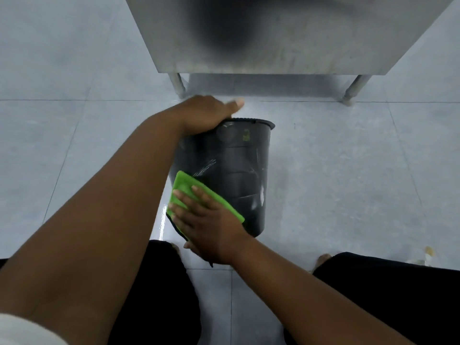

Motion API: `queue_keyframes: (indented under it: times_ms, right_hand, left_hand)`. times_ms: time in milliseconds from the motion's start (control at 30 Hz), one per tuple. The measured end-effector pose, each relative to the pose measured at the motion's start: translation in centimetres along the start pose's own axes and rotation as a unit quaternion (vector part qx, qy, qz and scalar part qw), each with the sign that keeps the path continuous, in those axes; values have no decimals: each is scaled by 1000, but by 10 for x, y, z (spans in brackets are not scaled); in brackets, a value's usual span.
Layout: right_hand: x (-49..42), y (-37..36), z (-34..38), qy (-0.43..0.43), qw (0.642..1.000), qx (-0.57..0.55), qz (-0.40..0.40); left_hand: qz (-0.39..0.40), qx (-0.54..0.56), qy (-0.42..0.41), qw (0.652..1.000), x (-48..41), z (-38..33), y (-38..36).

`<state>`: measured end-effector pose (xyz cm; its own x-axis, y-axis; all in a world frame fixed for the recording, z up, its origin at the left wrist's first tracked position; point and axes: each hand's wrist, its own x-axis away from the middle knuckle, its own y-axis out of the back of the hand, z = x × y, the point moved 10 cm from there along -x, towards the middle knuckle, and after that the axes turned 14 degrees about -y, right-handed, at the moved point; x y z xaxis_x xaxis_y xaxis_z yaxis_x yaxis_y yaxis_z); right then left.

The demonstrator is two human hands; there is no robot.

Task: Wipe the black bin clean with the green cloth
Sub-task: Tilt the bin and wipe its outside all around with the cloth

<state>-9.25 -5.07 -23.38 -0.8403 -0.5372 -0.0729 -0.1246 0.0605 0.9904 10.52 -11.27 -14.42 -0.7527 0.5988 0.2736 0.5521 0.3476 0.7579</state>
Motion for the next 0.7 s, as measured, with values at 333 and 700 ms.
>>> queue_keyframes:
  times_ms: [333,700]
  right_hand:
    - [47,-5,-115,-329,877,-313,-157]
    - [15,1,-149,-482,783,-379,-103]
  left_hand:
    - [-61,-27,-5,998,17,23,9]
    - [-117,-31,20,992,27,33,15]
